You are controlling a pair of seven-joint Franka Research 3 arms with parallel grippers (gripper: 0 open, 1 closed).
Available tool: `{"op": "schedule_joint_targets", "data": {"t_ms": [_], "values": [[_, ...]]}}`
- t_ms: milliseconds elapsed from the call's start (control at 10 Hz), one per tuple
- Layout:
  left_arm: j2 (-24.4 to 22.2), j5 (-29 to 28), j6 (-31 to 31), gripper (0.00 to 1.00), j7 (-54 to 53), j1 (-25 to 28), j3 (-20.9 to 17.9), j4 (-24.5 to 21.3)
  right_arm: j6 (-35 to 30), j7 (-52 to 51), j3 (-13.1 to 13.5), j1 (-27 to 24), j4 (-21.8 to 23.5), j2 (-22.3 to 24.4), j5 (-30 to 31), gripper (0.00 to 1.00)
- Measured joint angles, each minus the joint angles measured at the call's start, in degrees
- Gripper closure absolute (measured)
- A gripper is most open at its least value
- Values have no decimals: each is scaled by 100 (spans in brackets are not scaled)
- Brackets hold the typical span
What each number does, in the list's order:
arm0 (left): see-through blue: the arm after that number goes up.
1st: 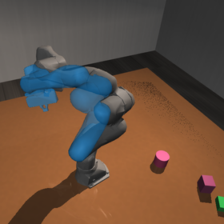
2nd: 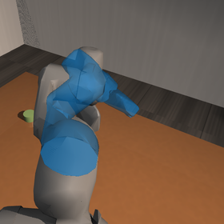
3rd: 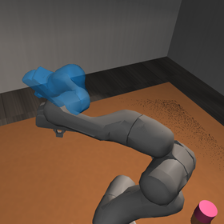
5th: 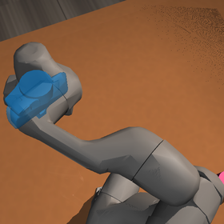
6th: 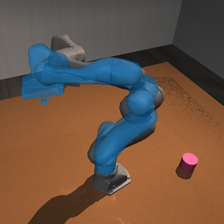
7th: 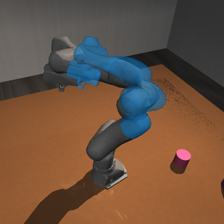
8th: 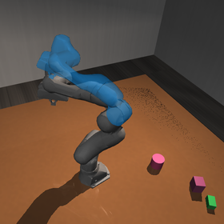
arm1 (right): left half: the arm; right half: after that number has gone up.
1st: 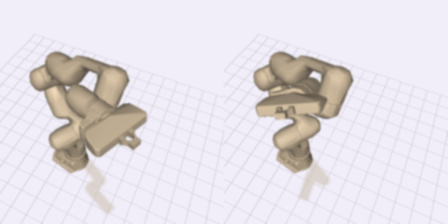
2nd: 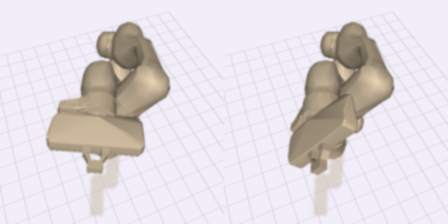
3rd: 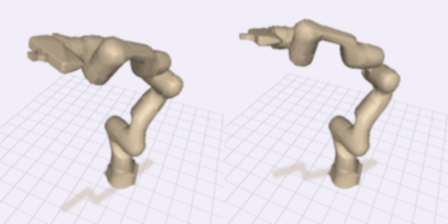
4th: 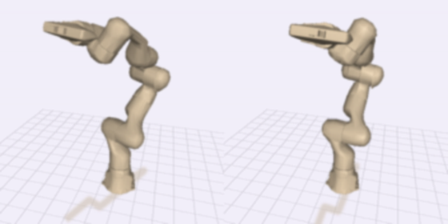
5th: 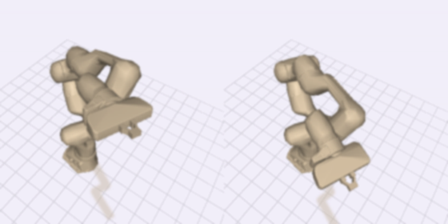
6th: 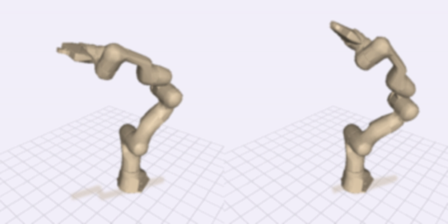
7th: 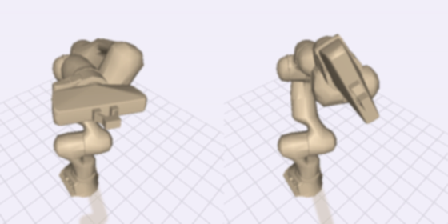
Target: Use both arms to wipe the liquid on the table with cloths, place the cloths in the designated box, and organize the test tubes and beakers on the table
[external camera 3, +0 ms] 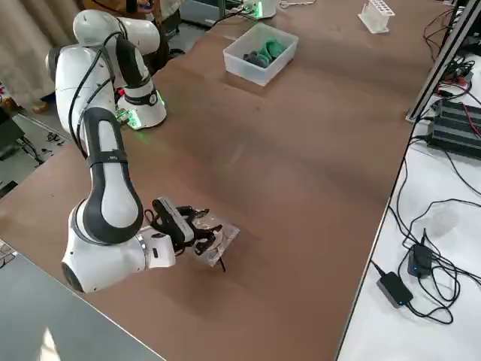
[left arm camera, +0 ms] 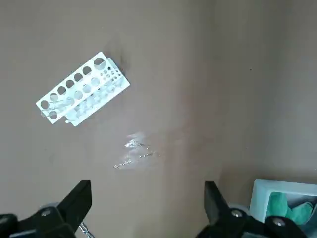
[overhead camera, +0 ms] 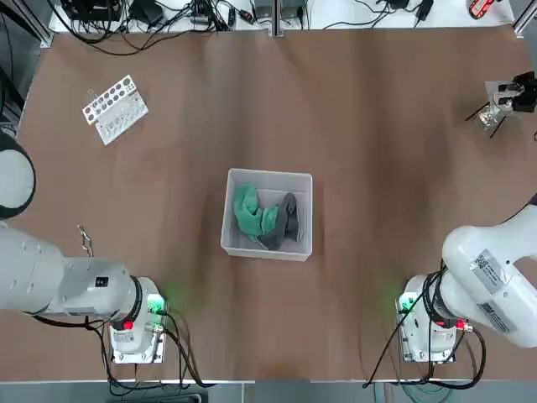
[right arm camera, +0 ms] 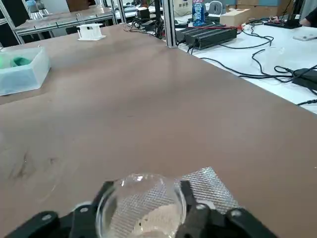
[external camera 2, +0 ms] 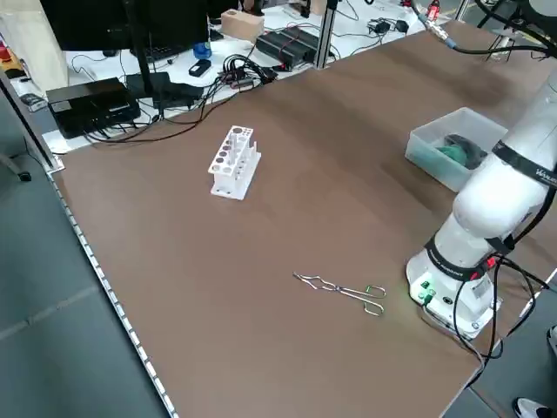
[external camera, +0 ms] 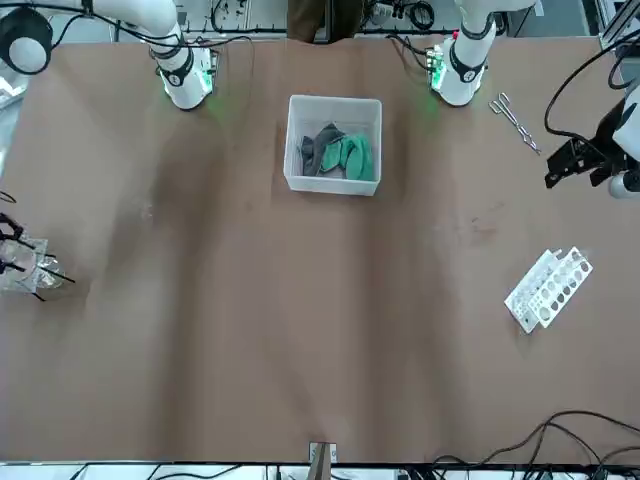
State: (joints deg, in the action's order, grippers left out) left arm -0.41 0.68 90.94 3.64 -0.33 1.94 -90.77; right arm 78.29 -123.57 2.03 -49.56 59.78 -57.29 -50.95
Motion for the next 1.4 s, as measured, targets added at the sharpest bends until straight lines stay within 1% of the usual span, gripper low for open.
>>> {"op": "schedule_joint_targets", "data": {"t_ms": [200,600,800,1400], "values": [[0,0,0,0,0,0,0,0,-1,0,-4,1,0,0,0,0],[0,0,0,0,0,-15,1,0,-1,0,6,-14,-16,0,0,0],[0,0,0,0,0,-15,1,0,-26,0,30,-107,-39,0,3,0],[0,0,0,0,0,-13,1,0,-522,0,62,-764,-145,4,40,0]]}}
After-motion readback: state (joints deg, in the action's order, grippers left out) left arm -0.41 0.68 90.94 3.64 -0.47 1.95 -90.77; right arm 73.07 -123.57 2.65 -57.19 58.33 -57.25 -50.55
